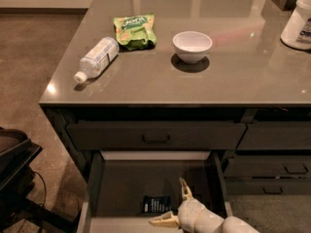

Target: Pick rxbar blueberry from middle drawer and place on counter

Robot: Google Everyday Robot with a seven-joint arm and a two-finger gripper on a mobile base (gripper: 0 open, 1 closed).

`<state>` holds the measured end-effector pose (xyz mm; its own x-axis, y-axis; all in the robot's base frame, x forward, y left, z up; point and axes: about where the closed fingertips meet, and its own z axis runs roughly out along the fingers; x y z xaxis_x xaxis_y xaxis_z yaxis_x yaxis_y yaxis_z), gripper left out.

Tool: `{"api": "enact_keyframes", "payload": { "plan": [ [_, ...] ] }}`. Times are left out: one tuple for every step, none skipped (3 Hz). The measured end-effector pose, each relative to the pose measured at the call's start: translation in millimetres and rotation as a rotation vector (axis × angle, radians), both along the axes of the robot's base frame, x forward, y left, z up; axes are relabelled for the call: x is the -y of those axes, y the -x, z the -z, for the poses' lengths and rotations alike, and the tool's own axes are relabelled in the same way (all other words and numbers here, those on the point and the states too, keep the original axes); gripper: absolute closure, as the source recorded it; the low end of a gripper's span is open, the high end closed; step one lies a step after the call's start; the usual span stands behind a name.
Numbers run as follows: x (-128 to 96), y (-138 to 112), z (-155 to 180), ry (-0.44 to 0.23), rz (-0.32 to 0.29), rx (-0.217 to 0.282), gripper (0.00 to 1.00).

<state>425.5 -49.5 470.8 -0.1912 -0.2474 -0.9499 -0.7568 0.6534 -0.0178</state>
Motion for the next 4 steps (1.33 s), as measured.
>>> {"api": "enact_keyframes", "payload": {
  "plan": [
    [3, -2, 10, 0.052, 0.005, -0.009, 0.00],
    [2, -13, 24, 0.111, -0.019, 0.004, 0.00],
    [-1, -13, 25, 0.112, -0.028, 0.004, 0.00],
    [-5, -12, 31, 0.127, -0.060, -0.025, 0.00]
  ]
}}
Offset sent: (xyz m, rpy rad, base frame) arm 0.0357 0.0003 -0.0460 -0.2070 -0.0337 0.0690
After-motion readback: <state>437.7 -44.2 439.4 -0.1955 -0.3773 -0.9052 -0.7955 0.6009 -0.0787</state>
